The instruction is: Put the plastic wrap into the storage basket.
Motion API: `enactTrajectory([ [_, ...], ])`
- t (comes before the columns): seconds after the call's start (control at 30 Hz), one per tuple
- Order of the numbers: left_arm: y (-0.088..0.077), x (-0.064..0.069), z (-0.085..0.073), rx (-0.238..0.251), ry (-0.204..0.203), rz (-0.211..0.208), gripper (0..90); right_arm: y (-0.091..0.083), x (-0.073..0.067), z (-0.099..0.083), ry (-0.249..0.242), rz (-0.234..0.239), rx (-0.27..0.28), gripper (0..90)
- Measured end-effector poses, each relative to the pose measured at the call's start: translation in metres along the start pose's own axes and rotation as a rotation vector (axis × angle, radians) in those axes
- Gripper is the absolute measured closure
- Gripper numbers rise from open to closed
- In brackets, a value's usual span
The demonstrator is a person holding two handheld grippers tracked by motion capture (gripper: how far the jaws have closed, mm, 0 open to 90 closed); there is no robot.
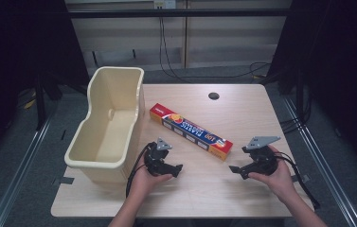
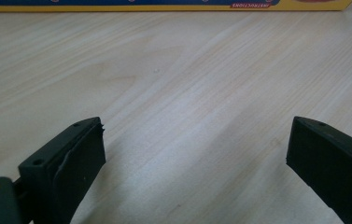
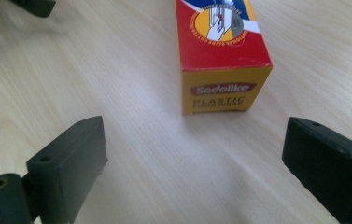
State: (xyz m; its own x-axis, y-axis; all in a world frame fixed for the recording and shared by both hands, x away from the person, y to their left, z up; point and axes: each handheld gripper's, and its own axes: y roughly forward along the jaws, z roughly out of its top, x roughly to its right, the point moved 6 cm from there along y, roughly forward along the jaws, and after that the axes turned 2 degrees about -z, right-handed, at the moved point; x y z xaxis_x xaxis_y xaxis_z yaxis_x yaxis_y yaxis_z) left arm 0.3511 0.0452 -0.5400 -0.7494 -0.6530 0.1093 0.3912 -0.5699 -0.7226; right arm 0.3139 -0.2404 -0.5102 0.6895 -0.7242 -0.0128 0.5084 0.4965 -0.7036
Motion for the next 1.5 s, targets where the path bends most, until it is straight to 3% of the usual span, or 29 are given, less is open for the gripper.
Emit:
enactTrajectory([
  [0.1,-0.001,0.001,-0.001,-0.024,-0.004,-0.004,4.1,0.002,0.003,0.004,0.011,-0.006,0.012,7.3],
  [0.43,0.000,0.003,0.001,-0.016,-0.016,-0.019,4.2,0.006,0.015,0.014,0.042,0.005,0.044,9.9],
  [0.63,0.000,0.003,0.002,-0.022,-0.018,-0.024,4.5,0.006,0.022,0.023,0.042,0.002,0.047,21.9],
  [0.7,0.000,0.003,0.002,-0.018,-0.019,-0.016,4.5,0.004,0.025,0.026,0.037,-0.006,0.066,29.0],
  [0.73,0.001,0.003,0.002,-0.019,-0.019,-0.016,4.5,0.002,0.028,0.028,0.039,-0.012,0.085,45.4],
  [0.8,0.001,0.003,0.002,-0.019,-0.021,-0.019,4.6,0.001,0.030,0.029,0.047,-0.013,0.102,49.8],
  [0.87,0.000,0.003,0.002,-0.022,-0.026,-0.018,4.7,0.001,0.035,0.029,0.064,-0.040,0.114,67.0],
  [0.9,0.000,0.003,0.002,-0.023,-0.027,-0.021,4.8,0.002,0.041,0.029,0.072,-0.078,0.120,77.1],
  [0.97,0.000,0.003,0.002,-0.025,-0.033,-0.024,4.8,0.006,0.045,0.029,0.074,-0.085,0.111,84.4],
  [1.17,0.000,0.002,0.002,-0.029,-0.028,-0.028,4.8,0.019,0.049,0.030,0.054,-0.110,0.105,90.0],
  [1.27,0.001,0.002,0.002,-0.030,-0.034,-0.029,4.8,0.025,0.045,0.030,0.045,-0.091,0.109,90.0],
  [1.33,0.002,0.004,0.003,-0.014,-0.067,-0.030,4.8,0.025,0.044,0.029,0.038,-0.092,0.110,90.0],
  [1.5,-0.002,0.005,0.005,-0.020,-0.071,-0.034,4.9,0.025,0.035,0.027,0.024,-0.057,0.106,90.0],
])
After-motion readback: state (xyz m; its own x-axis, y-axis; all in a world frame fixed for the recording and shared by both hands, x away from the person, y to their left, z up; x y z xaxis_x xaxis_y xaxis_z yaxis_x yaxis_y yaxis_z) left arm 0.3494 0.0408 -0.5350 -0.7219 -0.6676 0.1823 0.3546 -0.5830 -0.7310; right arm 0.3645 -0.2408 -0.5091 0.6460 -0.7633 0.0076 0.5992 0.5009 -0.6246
